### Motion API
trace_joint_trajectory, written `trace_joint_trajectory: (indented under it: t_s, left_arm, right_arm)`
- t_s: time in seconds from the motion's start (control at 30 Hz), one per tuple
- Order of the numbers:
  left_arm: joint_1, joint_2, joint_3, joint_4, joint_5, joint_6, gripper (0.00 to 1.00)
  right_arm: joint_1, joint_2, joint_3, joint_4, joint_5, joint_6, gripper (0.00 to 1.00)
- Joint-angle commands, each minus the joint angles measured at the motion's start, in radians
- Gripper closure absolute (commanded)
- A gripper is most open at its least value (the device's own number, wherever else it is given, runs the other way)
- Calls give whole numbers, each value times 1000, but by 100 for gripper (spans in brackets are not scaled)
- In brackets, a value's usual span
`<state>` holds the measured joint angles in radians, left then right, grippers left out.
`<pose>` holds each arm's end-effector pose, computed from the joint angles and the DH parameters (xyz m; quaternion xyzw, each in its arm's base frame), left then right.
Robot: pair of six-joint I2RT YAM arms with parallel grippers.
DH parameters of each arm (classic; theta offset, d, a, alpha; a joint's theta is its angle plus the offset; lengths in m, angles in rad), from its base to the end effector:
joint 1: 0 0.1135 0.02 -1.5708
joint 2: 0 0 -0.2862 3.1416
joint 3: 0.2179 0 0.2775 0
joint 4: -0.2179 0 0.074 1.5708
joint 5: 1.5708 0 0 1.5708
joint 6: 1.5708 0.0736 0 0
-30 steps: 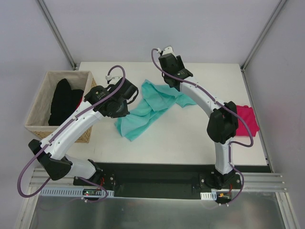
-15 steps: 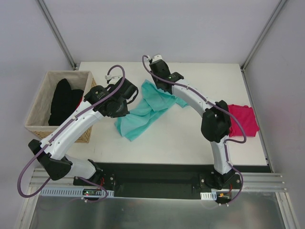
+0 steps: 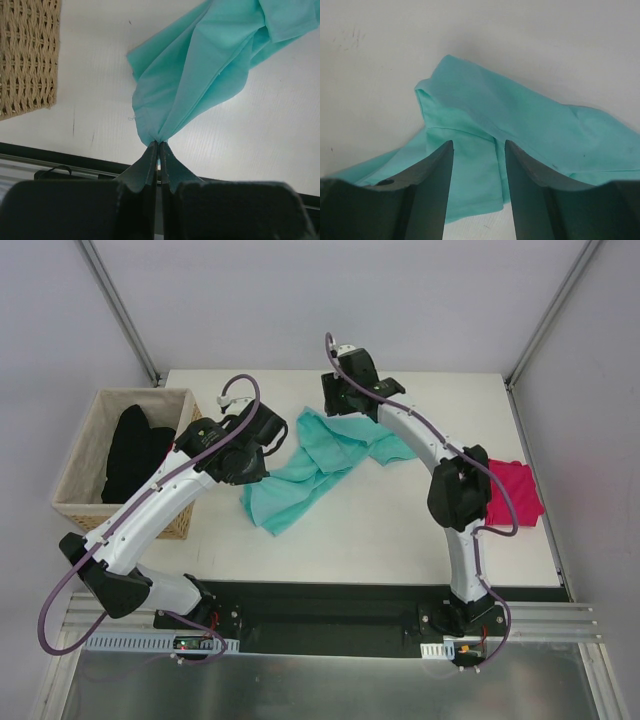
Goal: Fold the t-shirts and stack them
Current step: Flatten out the tshirt
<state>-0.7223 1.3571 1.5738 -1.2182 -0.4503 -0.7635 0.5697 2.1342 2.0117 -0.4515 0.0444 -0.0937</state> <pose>0.2362 -0.1655 0.3919 -0.0819 0.9340 -0.0274 0.3465 0.4842 0.3063 0.3018 -0.2759 0.8337 0.0937 0.4690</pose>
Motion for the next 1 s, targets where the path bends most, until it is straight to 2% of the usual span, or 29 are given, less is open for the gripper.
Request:
trace_joint_trajectory:
  t_s: [0.0, 0.17, 0.3, 0.47, 0.6, 0.83, 0.97]
  left_arm:
    - [17, 4, 12, -26, -16, 32, 100]
    - [24, 22, 26, -27, -7, 49, 100]
    - [30, 23, 28, -26, -1, 50, 100]
    - [41, 31, 35, -26, 1, 56, 100]
    - [49, 45, 51, -26, 4, 62, 100]
    - [69, 43, 60, -26, 2, 70, 100]
    - [81, 51, 64, -26, 9, 79, 100]
  right_arm:
    - [-47, 29, 61, 16, -164, 58, 51]
    - [-82, 85, 111, -13, -202, 68, 51]
    - [-117, 82, 85, -12, -152, 87, 51]
    - [-149, 104, 101, -21, -176, 91, 52]
    - [-172, 119, 111, -33, -120, 89, 52]
    - [-244, 150, 76, -44, -103, 129, 62]
    - [-267, 162, 55, -46, -104, 161, 72]
